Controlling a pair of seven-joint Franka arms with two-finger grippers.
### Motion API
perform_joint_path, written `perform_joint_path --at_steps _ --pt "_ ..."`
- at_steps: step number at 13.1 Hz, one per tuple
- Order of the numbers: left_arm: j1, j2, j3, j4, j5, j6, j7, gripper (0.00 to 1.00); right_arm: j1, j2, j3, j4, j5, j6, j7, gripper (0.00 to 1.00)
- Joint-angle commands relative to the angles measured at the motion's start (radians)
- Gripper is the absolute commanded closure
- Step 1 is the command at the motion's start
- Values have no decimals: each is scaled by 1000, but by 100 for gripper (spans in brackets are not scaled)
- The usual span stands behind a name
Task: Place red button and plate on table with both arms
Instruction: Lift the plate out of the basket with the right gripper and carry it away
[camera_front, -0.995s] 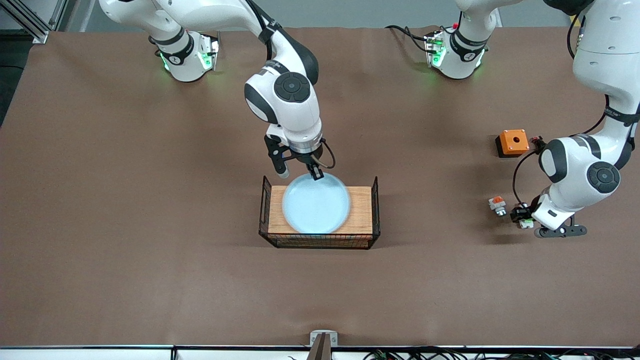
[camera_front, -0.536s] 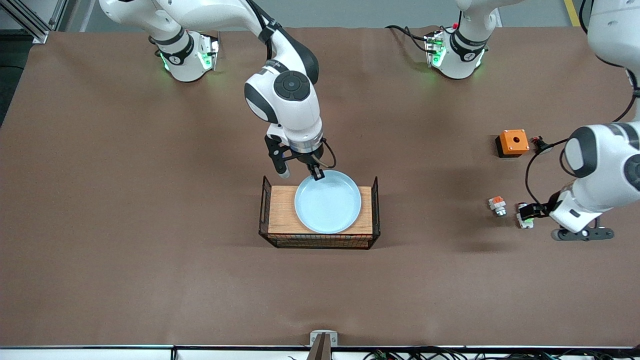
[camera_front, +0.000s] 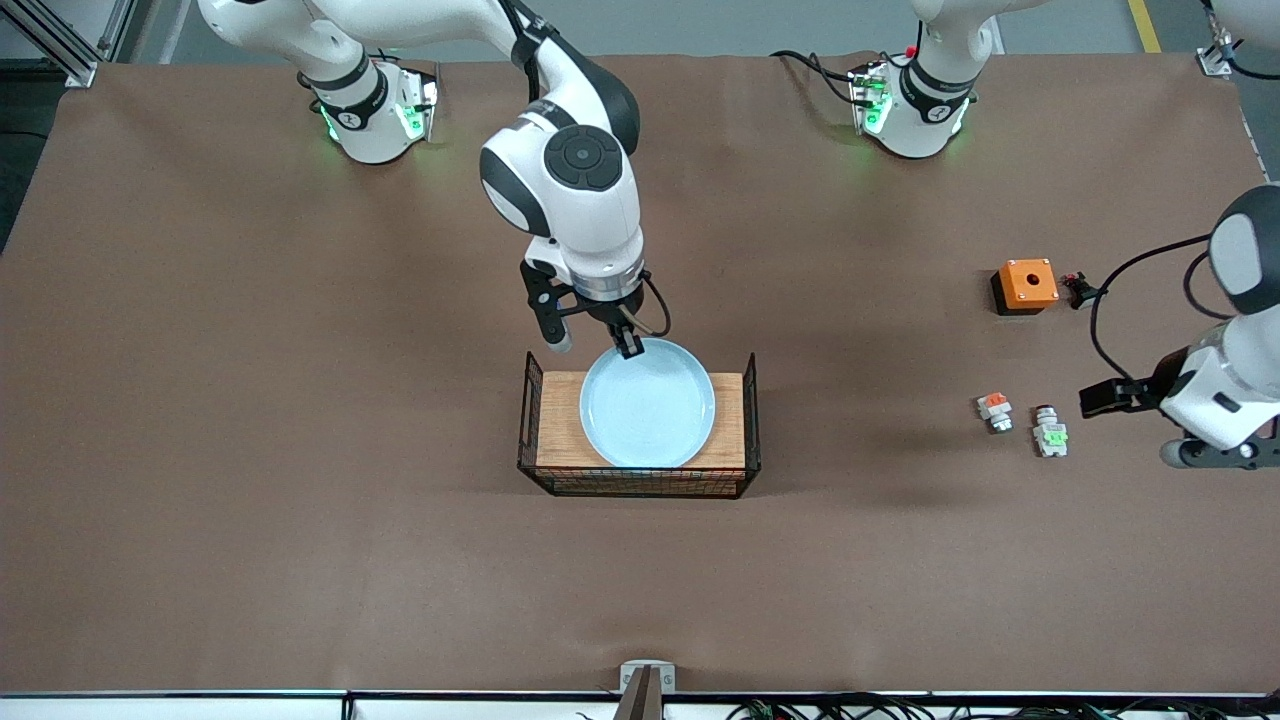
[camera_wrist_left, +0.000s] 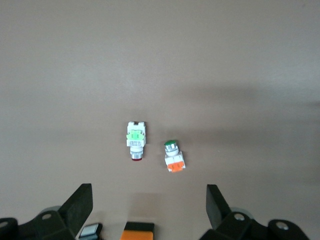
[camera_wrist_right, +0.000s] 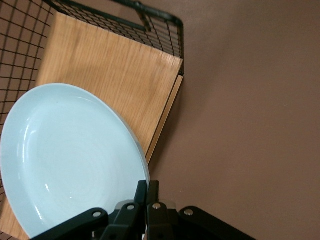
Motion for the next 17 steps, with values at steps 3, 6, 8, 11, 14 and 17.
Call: perform_joint_path --at_steps 3,6,8,11,14,17 --pt "-2 -53 -5 62 -14 -74 -28 0 -6 -115 17 49 34 -214 -30 100" --pt "-1 -88 -9 77 -14 -98 -17 0 -31 -230 6 57 85 -371 -235 100" --pt "-1 -113 -5 77 -37 -124 -39 0 -95 -299 6 56 94 -495 -461 100" --pt "2 -124 -1 90 -28 -137 -33 0 -266 -364 6 45 97 -620 -896 100" --pt "6 -157 4 99 -37 -173 -33 0 -470 -369 6 21 98 -629 -1305 100" --pt "4 -182 -5 97 -39 -245 -31 0 -604 -361 6 -39 98 -556 -1555 100"
